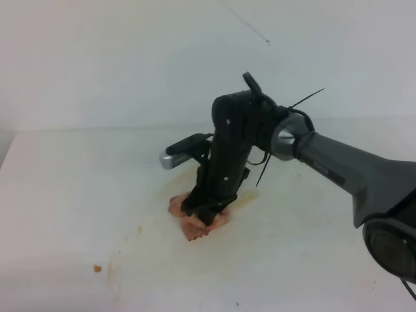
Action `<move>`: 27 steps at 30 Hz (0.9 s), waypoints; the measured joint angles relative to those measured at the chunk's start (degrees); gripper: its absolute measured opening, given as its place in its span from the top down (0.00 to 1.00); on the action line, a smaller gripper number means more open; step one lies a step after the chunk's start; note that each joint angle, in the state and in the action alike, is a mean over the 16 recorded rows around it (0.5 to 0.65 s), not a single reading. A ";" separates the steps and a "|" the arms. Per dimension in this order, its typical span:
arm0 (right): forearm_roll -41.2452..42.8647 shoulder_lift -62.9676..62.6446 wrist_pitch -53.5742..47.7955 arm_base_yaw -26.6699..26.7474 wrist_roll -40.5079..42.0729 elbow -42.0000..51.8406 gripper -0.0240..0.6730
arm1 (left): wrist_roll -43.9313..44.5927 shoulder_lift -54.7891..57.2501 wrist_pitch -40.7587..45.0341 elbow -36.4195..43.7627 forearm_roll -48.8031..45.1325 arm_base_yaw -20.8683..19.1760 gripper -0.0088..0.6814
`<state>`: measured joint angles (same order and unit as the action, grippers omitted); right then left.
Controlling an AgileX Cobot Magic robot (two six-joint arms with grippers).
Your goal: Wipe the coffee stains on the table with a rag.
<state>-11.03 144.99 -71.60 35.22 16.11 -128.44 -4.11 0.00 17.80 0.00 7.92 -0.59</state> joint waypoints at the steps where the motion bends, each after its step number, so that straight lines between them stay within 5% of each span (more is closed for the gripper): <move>1: 0.56 -0.05 0.12 -0.64 -0.37 0.01 0.82 | 0.00 0.00 0.00 0.00 0.00 0.00 0.99; 15: -4.68 -1.44 3.67 -10.26 3.19 0.05 0.82 | 0.01 -0.28 -0.16 0.42 0.00 0.00 0.99; 27: -4.86 -4.64 18.82 -11.97 1.23 -0.36 0.82 | 0.01 -0.37 -0.22 0.56 0.01 0.00 0.99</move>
<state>-15.89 140.34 -52.77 23.25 17.34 -128.80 -4.10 -0.37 17.58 0.56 7.93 -0.59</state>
